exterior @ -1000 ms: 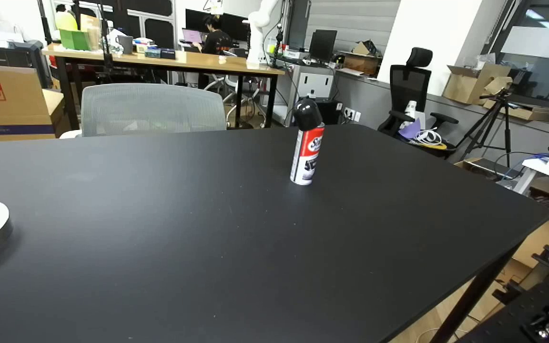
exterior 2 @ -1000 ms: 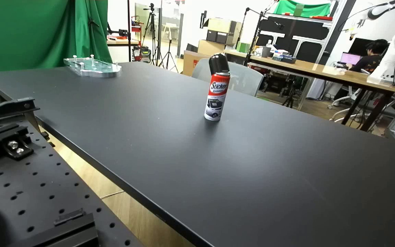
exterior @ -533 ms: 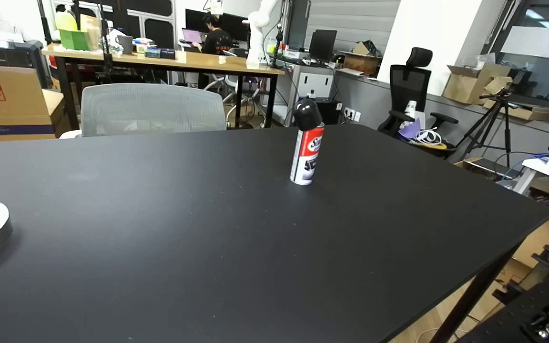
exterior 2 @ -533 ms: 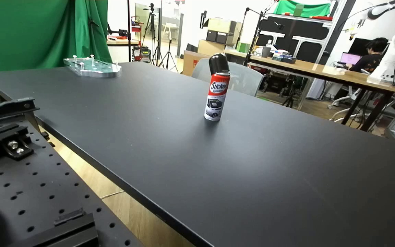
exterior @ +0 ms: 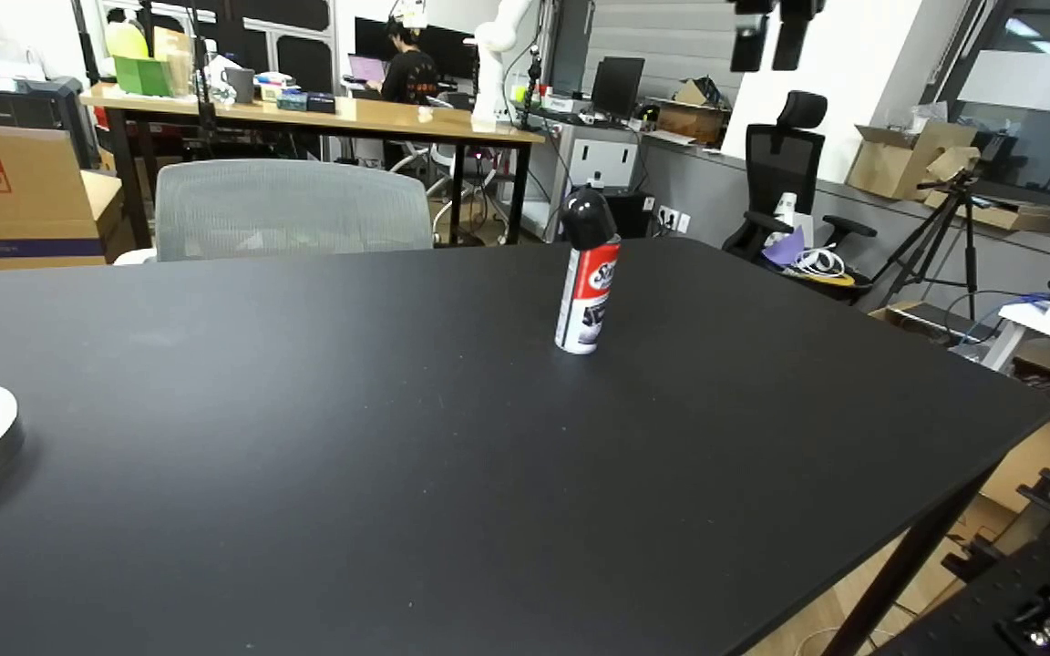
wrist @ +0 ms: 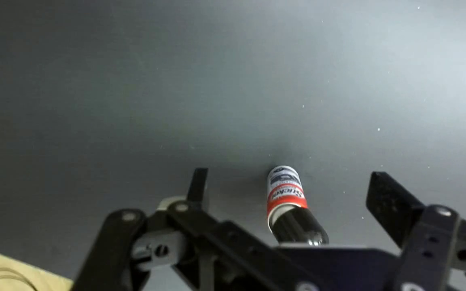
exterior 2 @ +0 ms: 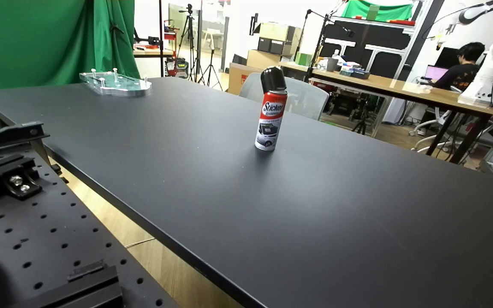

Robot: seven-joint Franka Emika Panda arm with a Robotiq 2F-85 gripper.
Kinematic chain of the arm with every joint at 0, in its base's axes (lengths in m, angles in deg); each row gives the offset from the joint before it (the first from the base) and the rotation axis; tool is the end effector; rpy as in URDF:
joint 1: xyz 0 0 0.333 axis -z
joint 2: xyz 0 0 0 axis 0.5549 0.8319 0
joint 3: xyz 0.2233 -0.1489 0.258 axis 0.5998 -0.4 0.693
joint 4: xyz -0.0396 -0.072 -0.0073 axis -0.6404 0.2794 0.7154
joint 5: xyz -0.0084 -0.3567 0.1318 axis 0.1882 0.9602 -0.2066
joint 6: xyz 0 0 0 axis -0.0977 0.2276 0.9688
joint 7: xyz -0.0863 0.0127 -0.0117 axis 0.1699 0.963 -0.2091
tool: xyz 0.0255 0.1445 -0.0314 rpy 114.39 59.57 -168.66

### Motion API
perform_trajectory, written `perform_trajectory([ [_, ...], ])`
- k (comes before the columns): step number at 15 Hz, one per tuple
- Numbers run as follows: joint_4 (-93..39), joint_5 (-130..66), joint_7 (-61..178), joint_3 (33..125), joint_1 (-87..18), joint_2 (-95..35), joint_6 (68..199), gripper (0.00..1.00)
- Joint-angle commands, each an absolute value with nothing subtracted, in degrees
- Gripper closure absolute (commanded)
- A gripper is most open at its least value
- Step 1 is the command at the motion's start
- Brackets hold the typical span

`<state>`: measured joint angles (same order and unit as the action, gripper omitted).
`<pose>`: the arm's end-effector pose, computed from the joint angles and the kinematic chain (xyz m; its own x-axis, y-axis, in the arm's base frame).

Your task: Take the black lid from the top of the can and put it on the table

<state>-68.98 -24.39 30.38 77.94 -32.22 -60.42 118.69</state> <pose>0.4334 -0.0665 0.4484 0.9223 0.3804 -0.0683 0.3861 -0.9146 0.1203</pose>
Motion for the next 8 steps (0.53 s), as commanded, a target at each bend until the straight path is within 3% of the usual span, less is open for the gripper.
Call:
perform_trajectory([
  [1,-72.3,-22.7,32.9,80.1,-33.7,-57.6,133.0,0.00],
  [3,-73.2,-22.8,33.8,80.9,-33.9,-54.3,141.0,0.00],
  [8,-73.0,-23.9,32.4,81.2,-33.7,-52.0,142.1,0.00],
])
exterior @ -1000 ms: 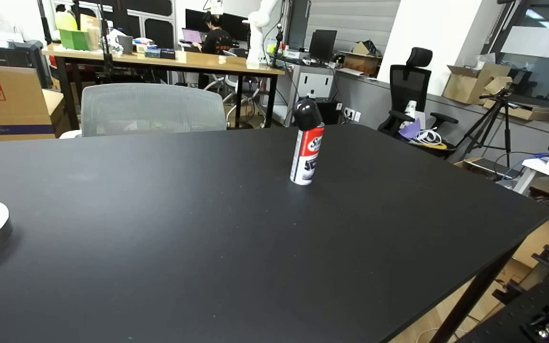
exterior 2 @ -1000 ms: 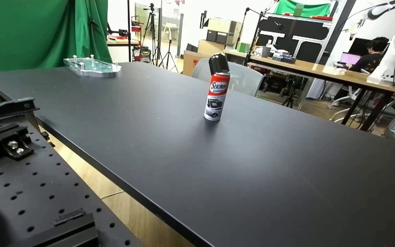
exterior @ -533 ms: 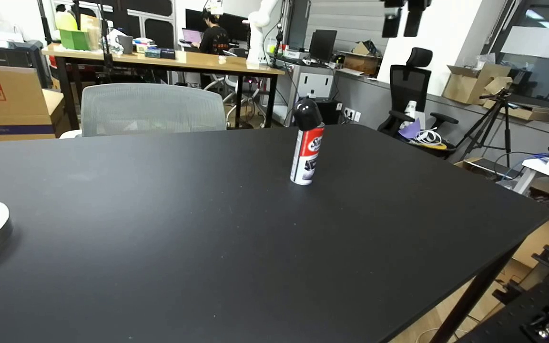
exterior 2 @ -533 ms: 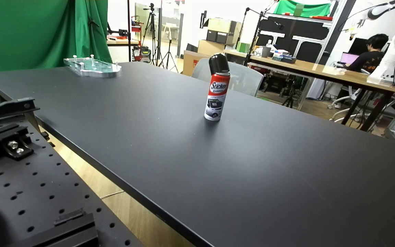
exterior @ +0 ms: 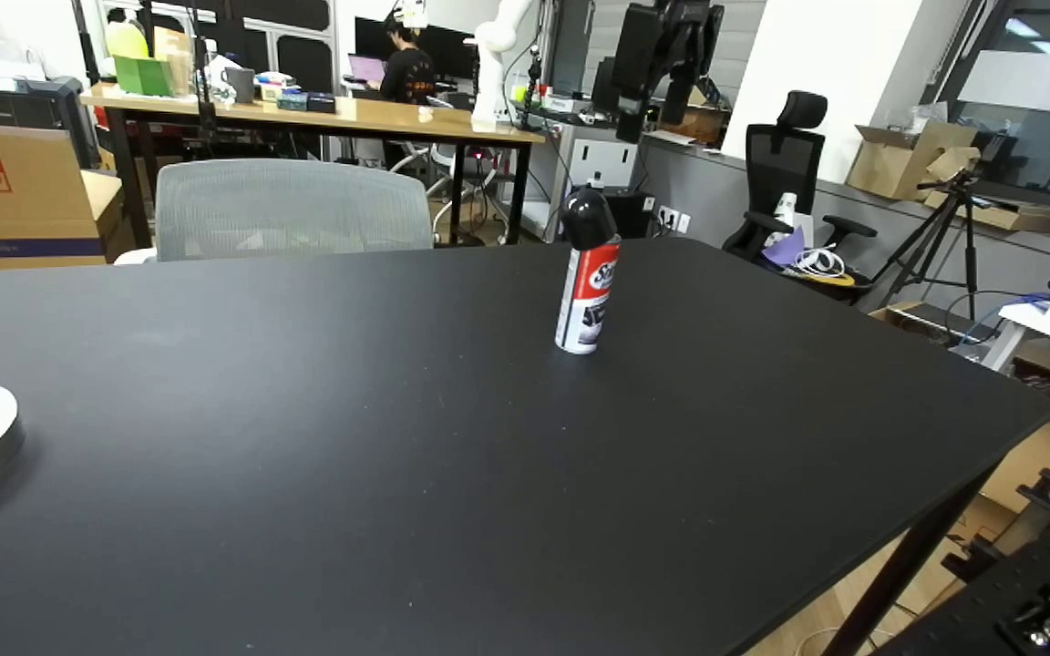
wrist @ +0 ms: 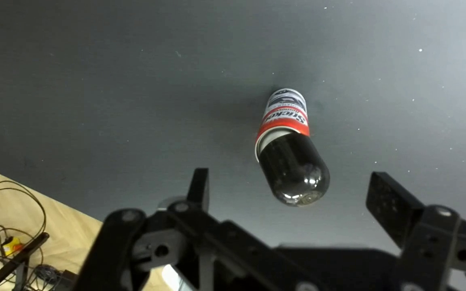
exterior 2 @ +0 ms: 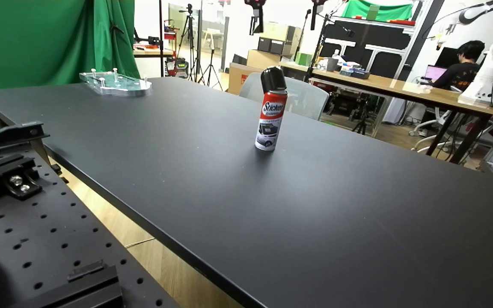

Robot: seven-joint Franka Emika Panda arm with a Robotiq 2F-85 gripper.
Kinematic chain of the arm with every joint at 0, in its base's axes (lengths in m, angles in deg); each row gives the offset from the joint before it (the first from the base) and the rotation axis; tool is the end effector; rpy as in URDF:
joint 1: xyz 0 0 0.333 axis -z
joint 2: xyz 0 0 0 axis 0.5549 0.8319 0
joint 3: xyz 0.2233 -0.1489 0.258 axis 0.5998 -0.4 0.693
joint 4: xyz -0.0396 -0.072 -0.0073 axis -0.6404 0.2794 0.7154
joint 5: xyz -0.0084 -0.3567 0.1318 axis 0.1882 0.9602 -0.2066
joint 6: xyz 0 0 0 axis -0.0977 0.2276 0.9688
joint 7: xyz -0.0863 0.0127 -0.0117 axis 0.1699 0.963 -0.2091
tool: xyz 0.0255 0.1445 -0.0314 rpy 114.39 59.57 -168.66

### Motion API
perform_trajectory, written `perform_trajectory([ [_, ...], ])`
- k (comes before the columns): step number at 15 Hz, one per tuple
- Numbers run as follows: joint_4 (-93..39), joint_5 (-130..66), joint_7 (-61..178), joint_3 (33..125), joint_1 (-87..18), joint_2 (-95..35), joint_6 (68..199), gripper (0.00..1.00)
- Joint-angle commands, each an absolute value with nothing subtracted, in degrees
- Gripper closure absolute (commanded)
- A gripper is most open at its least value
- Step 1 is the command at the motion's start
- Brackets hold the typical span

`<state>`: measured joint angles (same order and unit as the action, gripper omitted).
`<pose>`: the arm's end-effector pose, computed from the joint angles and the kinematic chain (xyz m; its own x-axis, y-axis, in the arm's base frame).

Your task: Take the black lid from the top of the can and put it on the table

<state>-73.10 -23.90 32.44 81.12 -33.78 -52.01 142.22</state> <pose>0.4865 -0.0185 0.3892 0.8714 0.4782 0.1095 0.4536 -0.8704 0.1917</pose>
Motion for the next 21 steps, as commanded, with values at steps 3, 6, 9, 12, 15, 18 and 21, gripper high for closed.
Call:
perform_trajectory([
  [3,-72.9,-23.4,32.6,81.2,-33.6,-51.7,142.2,0.00],
  [6,-70.8,-21.9,35.7,81.6,-33.4,-47.8,141.2,0.00],
  [9,-68.6,-20.9,38.7,81.8,-33.5,-43.6,140.9,0.00],
  [12,-65.8,-20.6,42.1,81.9,-33.9,-39.3,141.3,0.00],
  [15,-63.6,-21.1,43.3,82.4,-34.4,-36.4,141.4,0.00],
  [18,-62.1,-21.3,43.6,83.0,-34.9,-34.7,141.4,0.00],
  [21,-60.8,-21.7,43.8,83.4,-35.3,-33.6,140.8,0.20],
])
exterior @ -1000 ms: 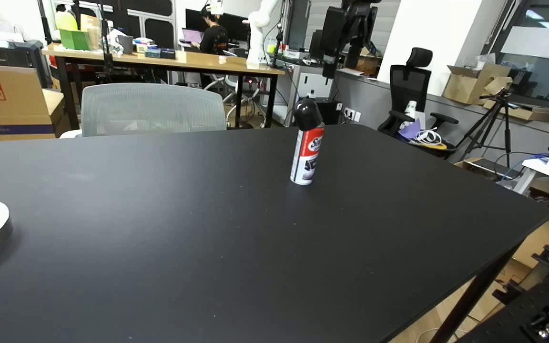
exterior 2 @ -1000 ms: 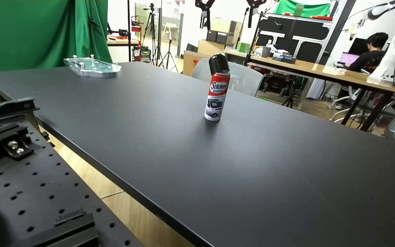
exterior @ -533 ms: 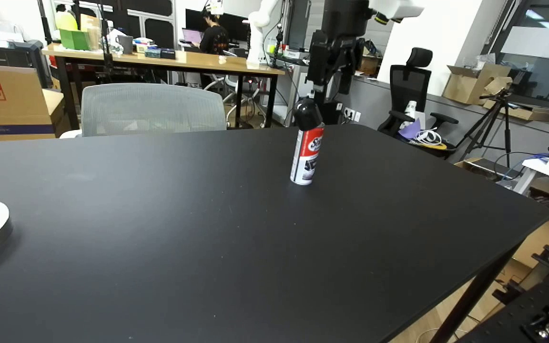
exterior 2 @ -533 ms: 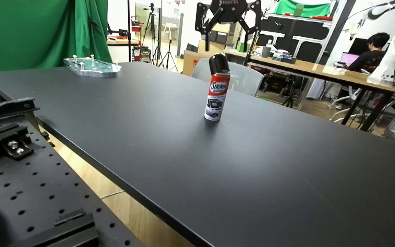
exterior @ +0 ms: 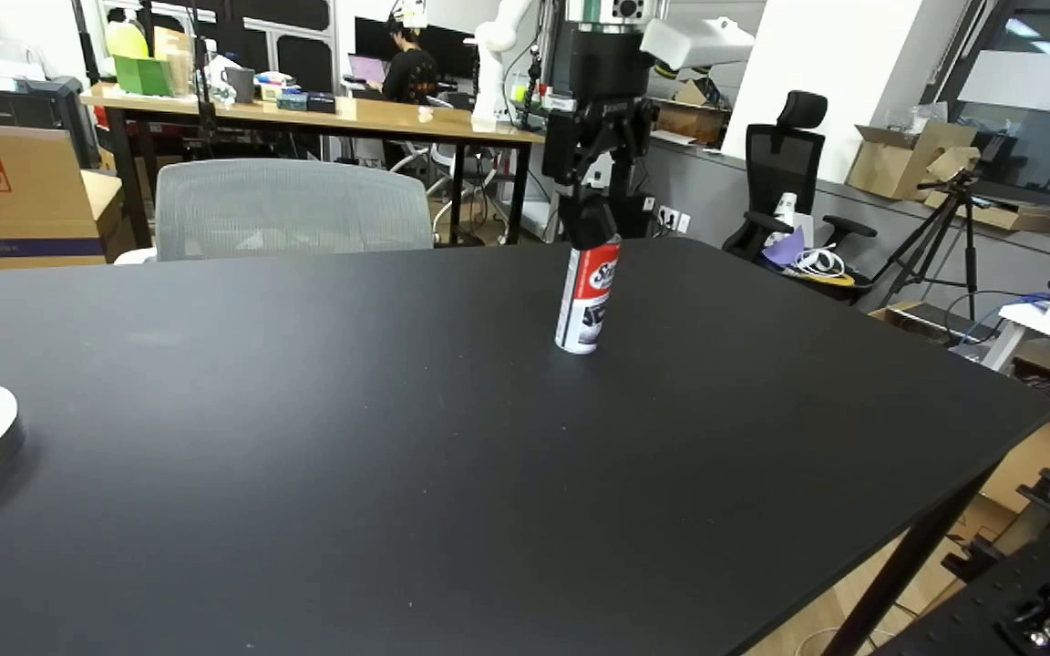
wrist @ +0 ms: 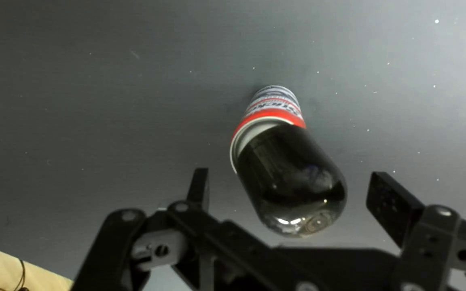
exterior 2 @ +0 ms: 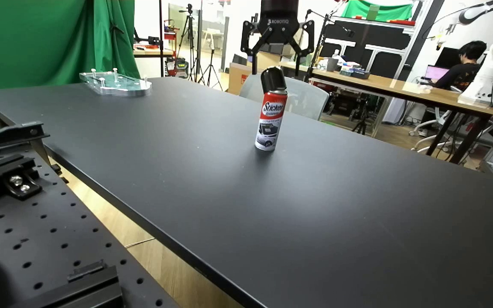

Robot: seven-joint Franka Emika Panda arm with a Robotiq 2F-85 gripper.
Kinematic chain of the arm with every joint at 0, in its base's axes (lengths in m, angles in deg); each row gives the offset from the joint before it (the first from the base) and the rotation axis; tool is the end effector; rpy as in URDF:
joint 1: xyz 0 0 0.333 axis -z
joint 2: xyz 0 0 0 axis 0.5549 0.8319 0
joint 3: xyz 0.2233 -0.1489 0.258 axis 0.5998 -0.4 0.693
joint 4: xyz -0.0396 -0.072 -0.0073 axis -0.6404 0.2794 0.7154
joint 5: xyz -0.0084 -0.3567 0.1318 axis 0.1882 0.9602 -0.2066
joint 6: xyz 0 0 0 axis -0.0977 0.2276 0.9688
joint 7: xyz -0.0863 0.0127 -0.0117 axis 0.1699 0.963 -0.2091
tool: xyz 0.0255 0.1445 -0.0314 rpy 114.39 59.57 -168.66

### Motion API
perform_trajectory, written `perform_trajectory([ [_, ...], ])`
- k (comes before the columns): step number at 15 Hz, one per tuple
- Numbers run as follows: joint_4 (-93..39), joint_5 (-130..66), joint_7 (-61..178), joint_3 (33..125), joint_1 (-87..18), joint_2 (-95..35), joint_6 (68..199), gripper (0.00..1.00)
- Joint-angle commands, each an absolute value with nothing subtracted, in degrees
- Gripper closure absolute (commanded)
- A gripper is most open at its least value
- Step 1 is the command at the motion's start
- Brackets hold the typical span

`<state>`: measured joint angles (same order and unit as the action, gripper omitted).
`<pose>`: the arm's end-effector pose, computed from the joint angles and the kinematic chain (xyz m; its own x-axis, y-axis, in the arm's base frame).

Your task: Take the black lid from the top of the can and put it on the table

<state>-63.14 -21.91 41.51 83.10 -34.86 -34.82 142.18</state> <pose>0.5527 0.0084 0.3062 0.9123 0.4094 0.0113 0.4032 -0.9026 0.1509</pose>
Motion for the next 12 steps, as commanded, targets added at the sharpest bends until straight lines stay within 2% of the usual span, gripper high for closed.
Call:
perform_trajectory([
  [1,-60.6,-21.9,43.7,83.5,-35.4,-33.4,140.8,0.26],
  [6,-60.8,-22.8,43.2,83.9,-35.4,-34.3,140.8,0.63],
  [7,-60.9,-23.2,42.9,84.1,-35.3,-34.8,140.8,0.66],
  [12,-62.5,-26.5,41.4,85.2,-35.0,-37.8,141.6,0.67],
])
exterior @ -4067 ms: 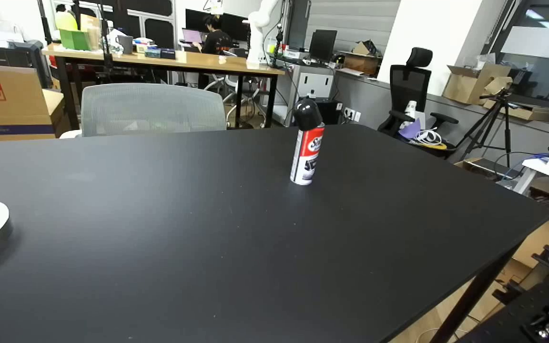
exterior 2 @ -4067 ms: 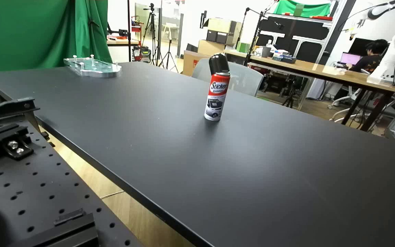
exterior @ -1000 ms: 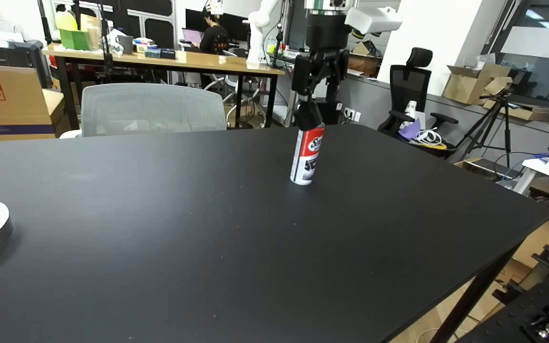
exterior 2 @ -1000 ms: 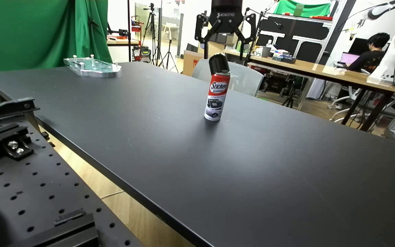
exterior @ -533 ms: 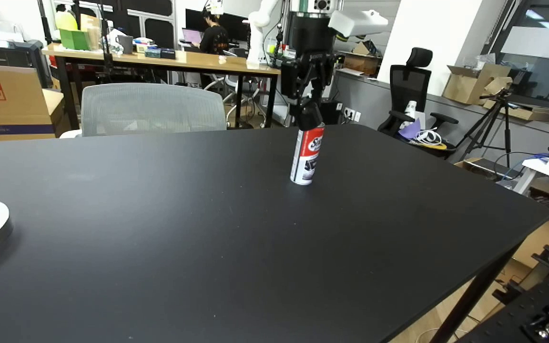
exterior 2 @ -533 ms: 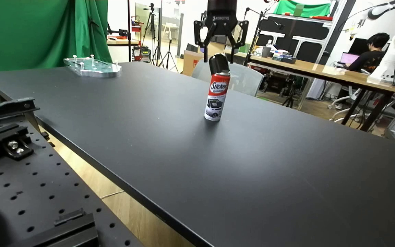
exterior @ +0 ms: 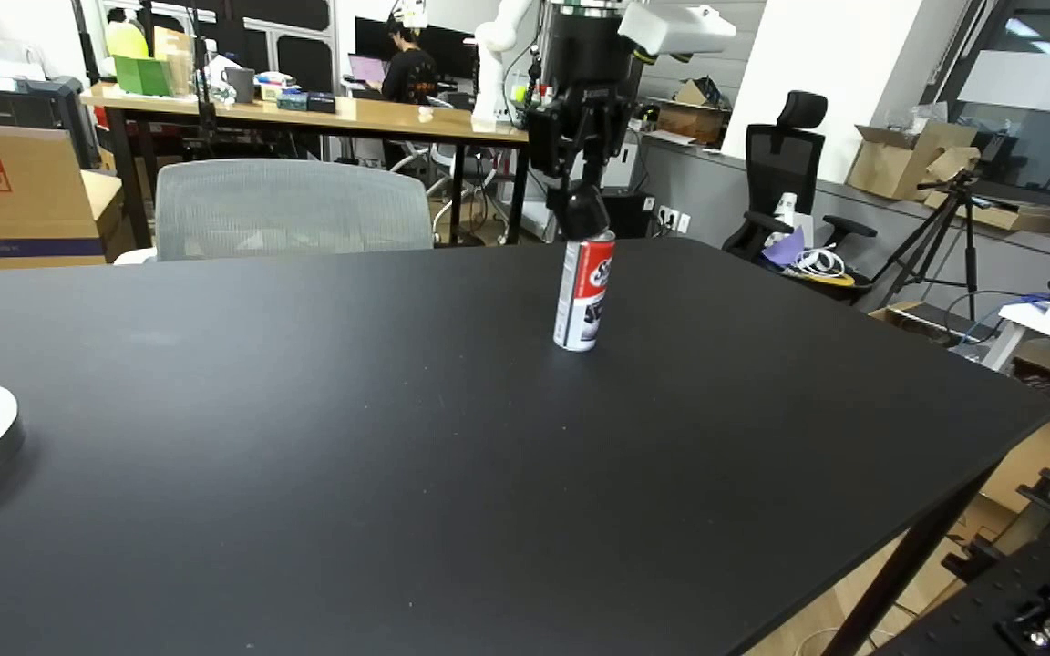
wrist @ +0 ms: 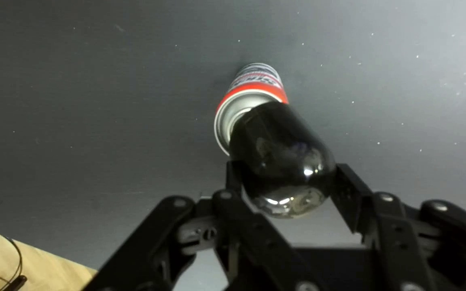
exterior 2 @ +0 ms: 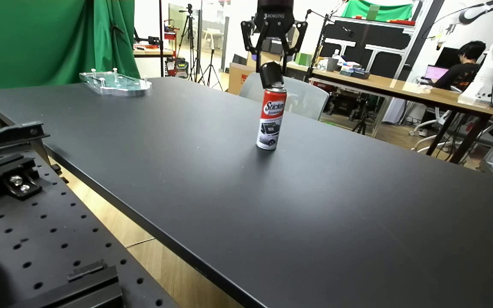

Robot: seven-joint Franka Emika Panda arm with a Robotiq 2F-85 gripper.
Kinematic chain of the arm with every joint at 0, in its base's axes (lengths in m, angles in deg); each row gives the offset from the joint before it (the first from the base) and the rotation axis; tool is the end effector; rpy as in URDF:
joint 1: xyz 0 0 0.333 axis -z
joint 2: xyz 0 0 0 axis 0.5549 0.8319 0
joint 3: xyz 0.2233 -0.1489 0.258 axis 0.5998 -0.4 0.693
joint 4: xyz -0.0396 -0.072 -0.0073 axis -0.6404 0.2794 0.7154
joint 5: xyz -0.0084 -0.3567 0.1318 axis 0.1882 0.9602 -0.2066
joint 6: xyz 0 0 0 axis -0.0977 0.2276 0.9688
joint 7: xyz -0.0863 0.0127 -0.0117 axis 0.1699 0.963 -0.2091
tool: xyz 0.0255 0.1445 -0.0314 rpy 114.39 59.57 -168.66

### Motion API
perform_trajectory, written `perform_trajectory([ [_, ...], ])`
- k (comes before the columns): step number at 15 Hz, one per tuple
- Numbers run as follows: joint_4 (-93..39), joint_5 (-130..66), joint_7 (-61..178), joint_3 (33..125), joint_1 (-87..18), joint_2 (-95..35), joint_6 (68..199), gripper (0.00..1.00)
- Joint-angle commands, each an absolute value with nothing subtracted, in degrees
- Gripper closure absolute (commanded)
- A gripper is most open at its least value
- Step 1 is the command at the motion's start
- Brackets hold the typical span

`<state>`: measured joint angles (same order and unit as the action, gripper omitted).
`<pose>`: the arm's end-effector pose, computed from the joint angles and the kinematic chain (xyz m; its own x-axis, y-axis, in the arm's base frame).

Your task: Take the black lid from the top of the can and put it on the table

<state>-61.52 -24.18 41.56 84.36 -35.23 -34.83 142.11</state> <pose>0.5624 0.0251 0.3175 0.9127 0.4057 0.0479 0.3967 -0.9082 0.1333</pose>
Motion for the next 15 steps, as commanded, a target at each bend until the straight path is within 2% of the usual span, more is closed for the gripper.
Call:
perform_trajectory([
  [1,-62.9,-27.3,41.4,85.4,-35.0,-38.6,142.0,0.67],
  [10,-65.0,-41.0,32.6,87.7,-34.9,-40.0,142.9,0.67],
  [15,-69.6,-43.8,29.9,89.4,-35.4,-36.9,148.8,0.67],
])
